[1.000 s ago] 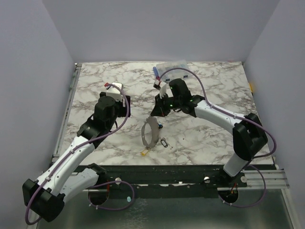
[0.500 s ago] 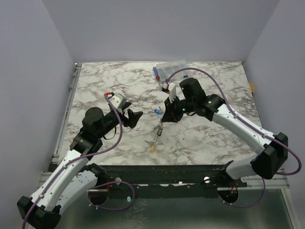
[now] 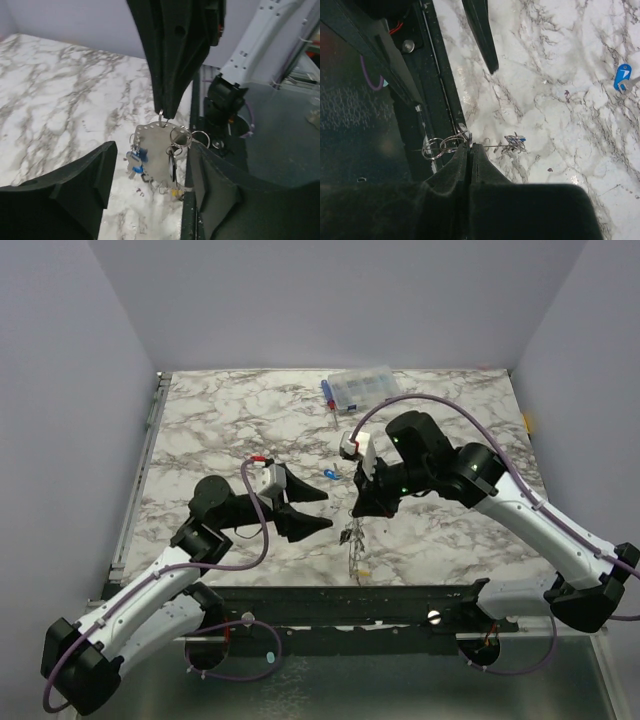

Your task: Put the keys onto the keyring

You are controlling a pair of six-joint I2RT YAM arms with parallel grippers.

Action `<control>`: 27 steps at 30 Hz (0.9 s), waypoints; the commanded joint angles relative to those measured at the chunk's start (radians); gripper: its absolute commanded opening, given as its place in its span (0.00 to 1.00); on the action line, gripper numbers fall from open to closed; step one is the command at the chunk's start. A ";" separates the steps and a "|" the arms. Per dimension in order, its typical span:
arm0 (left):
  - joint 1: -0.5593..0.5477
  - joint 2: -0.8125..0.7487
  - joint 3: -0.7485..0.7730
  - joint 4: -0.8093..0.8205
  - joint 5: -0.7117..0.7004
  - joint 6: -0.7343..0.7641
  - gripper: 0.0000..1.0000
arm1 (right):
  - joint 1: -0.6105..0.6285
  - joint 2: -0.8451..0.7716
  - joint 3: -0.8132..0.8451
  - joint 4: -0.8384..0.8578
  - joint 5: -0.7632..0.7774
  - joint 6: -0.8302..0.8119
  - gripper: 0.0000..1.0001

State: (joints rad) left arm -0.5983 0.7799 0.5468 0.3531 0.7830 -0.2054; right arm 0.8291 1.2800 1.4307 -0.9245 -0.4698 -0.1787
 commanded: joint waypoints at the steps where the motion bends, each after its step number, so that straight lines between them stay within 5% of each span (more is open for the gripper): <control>1: -0.083 0.053 0.050 0.092 0.121 0.012 0.60 | 0.059 -0.018 0.060 -0.103 0.073 -0.040 0.00; 27: -0.182 0.291 0.173 0.073 0.186 0.070 0.33 | 0.163 -0.062 0.096 -0.162 0.134 -0.042 0.00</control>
State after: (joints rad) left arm -0.7685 1.0588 0.6952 0.4175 0.9264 -0.1555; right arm 0.9829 1.2339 1.4998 -1.0966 -0.3481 -0.2111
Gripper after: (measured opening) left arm 0.379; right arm 0.014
